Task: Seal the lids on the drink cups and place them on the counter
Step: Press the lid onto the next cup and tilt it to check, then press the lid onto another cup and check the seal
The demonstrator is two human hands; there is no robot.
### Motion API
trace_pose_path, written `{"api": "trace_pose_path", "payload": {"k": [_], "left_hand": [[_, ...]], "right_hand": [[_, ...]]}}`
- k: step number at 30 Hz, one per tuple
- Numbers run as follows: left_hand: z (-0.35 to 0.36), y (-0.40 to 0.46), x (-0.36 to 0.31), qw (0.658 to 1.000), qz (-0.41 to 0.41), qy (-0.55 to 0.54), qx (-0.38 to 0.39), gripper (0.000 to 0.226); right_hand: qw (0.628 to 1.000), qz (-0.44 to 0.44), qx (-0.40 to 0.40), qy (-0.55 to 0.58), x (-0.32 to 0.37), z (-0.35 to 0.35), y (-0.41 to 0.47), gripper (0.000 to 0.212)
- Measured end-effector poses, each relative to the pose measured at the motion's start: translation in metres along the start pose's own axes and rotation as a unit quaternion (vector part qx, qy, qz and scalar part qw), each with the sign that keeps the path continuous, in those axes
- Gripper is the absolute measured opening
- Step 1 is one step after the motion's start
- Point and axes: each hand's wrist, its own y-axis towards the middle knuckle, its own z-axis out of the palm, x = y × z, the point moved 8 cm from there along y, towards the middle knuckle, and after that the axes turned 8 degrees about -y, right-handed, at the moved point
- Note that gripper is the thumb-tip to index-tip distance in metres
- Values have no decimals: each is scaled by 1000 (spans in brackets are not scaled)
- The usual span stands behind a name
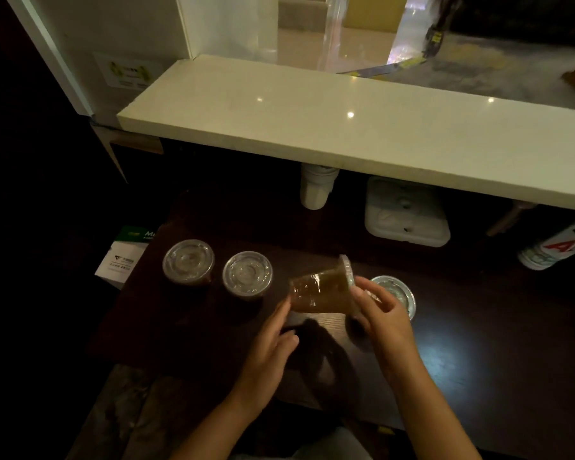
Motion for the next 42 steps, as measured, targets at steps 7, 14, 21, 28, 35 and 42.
{"api": "trace_pose_path", "payload": {"k": [7,14,21,28,35,42], "left_hand": [[12,25,50,914,-160,-360,-94,32],[17,41,77,849,-262,-443,-122,37],[12,47,90,820,-261,-487,-151,38],[9,49,91,814,-274,-491,-149,41],[-24,41,98,917,-264,-253,-162,25],[-123,32,62,943,-20,98,-317,43]], "right_hand": [[897,-227,-62,-374,40,14,3,59],[803,-296,-34,-516,14,35,19,45],[777,-303,0,-551,-4,46,33,50],[787,-282,22,-548,-7,47,43,53],[778,-285,-38,-558,7,50,34,50],[741,-368,46,-560,27,140,37,59]]}}
